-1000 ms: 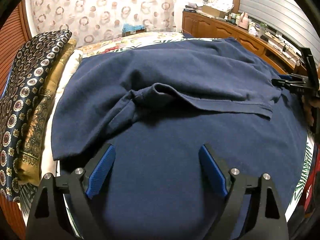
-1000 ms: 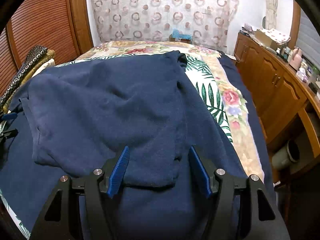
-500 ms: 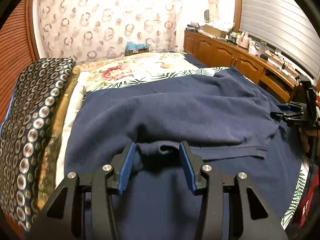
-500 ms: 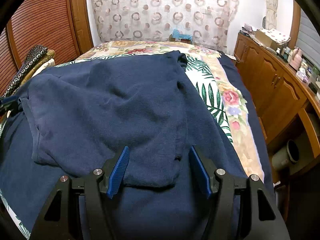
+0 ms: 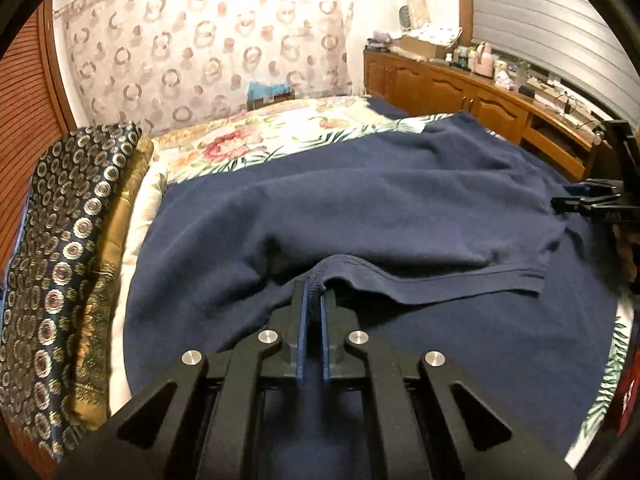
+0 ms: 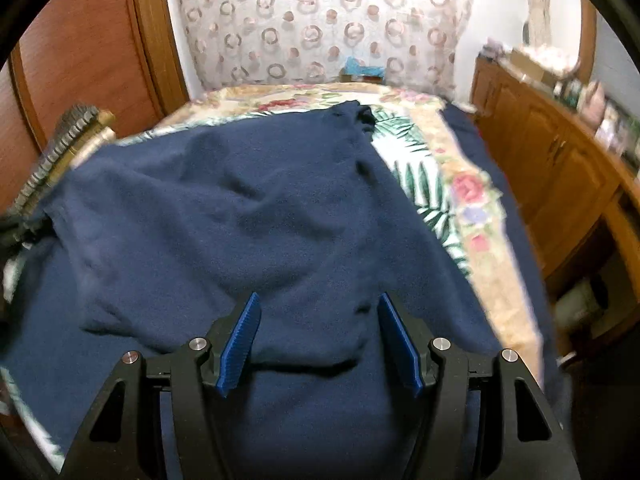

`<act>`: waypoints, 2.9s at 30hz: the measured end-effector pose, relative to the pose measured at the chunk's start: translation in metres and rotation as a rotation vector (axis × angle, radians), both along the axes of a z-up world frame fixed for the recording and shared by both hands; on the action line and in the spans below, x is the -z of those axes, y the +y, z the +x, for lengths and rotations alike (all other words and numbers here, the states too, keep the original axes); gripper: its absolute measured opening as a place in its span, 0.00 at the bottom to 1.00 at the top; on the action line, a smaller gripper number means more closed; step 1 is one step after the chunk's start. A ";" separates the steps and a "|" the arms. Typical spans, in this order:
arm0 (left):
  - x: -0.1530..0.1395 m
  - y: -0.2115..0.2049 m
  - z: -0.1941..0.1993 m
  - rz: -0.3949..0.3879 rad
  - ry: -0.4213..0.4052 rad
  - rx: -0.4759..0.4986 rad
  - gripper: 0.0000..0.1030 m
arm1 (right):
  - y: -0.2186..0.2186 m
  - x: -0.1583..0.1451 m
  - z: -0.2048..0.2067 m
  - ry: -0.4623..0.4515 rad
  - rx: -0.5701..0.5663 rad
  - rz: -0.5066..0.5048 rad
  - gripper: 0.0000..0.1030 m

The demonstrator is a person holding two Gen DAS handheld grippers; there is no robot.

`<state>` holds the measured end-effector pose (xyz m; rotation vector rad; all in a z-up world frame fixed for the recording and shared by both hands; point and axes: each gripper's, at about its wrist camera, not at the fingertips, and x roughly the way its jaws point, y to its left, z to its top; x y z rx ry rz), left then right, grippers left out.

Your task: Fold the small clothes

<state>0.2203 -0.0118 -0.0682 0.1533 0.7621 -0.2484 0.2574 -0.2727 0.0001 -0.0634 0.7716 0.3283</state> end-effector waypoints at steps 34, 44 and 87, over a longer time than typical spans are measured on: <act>-0.023 -0.028 -0.144 -0.061 -0.066 0.118 0.20 | -0.033 -0.017 -0.080 -0.206 0.006 -0.093 0.07; -0.022 0.043 -0.126 -0.082 -0.105 -0.091 0.54 | -0.019 0.017 -0.076 -0.158 0.030 -0.096 0.47; 0.014 0.065 -0.132 -0.186 -0.036 -0.191 0.06 | -0.008 0.020 -0.128 -0.134 -0.033 0.085 0.51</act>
